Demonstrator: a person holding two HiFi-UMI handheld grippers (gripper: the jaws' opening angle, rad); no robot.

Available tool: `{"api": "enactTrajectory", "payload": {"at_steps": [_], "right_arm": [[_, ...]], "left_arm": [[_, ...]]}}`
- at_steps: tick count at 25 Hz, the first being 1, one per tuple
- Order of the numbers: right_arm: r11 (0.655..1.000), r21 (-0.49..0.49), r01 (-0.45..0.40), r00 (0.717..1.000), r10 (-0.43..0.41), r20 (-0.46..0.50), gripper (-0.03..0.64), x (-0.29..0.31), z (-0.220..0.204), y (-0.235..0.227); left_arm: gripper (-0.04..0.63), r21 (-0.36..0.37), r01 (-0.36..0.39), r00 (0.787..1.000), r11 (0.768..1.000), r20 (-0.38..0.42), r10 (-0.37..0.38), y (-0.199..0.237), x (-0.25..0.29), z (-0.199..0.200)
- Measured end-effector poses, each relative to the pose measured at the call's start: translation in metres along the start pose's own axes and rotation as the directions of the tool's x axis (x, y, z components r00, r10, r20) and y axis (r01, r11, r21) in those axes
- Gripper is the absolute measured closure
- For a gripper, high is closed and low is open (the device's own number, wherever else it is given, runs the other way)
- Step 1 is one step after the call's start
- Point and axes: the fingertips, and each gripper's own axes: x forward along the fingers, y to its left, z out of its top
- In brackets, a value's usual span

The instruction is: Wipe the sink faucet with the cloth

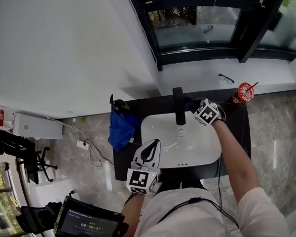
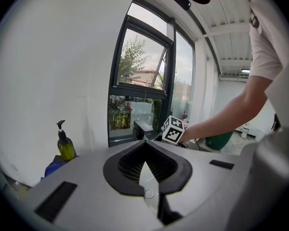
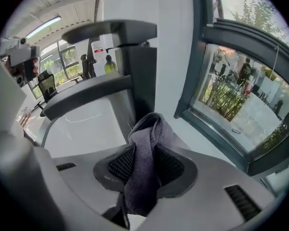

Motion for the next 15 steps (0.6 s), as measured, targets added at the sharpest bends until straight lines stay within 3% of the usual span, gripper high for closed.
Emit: {"api": "enactTrajectory", "payload": {"at_steps": [6, 15], "right_arm": [[0.999, -0.035, -0.040, 0.999, 0.041, 0.010, 0.497, 0.010, 0.016, 0.014], [0.998, -0.060, -0.013, 0.974, 0.027, 0.226, 0.497, -0.051, 0.056, 0.005]], "left_arm": [[0.601, -0.016, -0.025, 1.000, 1.000, -0.001, 0.025, 0.008, -0.009, -0.003], [0.601, -0.011, -0.002, 1.000, 1.000, 0.029, 0.002, -0.002, -0.004, 0.005]]}}
